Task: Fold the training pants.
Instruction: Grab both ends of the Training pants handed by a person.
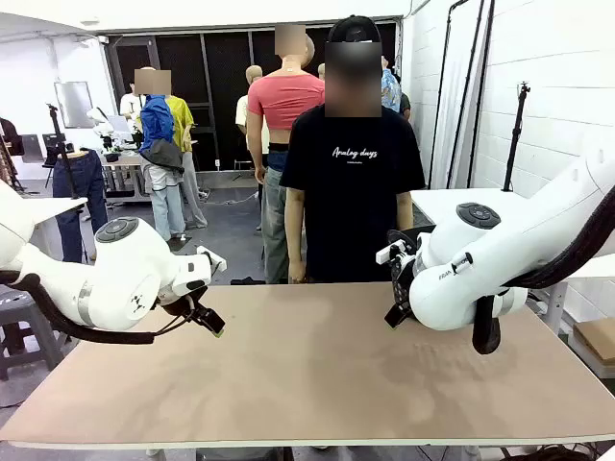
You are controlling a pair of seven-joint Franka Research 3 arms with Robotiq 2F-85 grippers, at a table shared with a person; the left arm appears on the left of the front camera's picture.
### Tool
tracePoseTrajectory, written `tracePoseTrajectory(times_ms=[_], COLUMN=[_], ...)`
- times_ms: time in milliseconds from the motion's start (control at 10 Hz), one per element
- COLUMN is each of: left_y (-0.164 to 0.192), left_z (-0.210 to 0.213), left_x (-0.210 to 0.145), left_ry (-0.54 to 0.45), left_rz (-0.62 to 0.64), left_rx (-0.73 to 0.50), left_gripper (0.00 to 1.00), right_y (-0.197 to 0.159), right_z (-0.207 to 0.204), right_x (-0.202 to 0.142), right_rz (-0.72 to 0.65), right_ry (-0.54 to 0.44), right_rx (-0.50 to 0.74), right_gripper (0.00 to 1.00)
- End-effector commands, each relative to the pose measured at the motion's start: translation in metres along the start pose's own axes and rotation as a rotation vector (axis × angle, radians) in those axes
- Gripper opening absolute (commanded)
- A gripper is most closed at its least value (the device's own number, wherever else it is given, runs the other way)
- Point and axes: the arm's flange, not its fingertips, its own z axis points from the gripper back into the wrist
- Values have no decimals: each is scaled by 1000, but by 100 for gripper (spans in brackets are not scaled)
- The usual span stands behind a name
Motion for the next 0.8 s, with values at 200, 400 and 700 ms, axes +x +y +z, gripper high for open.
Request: tracePoseTrajectory(times_ms=[200, 400, 700], left_y=[0, 0, 0], left_z=[0, 0, 0], left_x=[0, 0, 0], left_ry=[0, 0, 0], left_rz=[0, 0, 0], left_rx=[0, 0, 0], left_gripper=[100, 100, 100], right_y=[0, 0, 0], right_z=[0, 0, 0], right_x=[0, 0, 0], right_rz=[0, 0, 0], right_ry=[0, 0, 0], right_rx=[0, 0, 0], right_gripper=[100, 100, 100])
